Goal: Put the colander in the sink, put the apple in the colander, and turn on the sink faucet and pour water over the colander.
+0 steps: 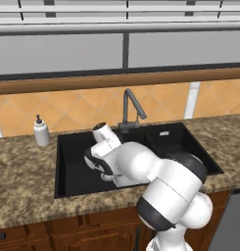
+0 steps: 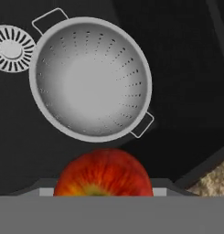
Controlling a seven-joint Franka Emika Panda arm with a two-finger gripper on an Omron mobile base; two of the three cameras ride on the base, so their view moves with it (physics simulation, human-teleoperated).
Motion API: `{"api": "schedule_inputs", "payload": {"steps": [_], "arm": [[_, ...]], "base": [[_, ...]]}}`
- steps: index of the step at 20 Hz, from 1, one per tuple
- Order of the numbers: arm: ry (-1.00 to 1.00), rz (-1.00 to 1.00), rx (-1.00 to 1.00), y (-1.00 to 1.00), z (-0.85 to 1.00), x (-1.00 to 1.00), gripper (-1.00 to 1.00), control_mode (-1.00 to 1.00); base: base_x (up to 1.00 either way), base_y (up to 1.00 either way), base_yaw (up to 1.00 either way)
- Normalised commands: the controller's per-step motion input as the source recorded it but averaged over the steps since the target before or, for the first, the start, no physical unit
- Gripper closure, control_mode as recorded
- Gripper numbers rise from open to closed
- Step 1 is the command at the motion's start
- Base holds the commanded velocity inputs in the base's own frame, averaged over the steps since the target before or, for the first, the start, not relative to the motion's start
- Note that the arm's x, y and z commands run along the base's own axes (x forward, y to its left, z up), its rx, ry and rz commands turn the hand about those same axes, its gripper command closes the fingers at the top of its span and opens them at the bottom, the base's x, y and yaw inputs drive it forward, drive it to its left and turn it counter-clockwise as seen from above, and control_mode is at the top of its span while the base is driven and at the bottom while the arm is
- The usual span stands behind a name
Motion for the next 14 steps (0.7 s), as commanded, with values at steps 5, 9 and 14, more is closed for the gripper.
{"api": "schedule_inputs", "payload": {"steps": [5, 9, 14], "arm": [[-0.06, -0.18, -0.10, -0.67, -0.06, 0.00, 1.00, -1.00], [-0.02, -0.14, -0.02, -0.44, -0.18, 0.00, 1.00, -1.00], [-0.03, -0.08, 0.00, -0.10, -0.37, 0.00, 1.00, -1.00]], "base": [[0.00, 0.00, 0.00], [0.00, 0.00, 0.00], [0.00, 0.00, 0.00]]}}
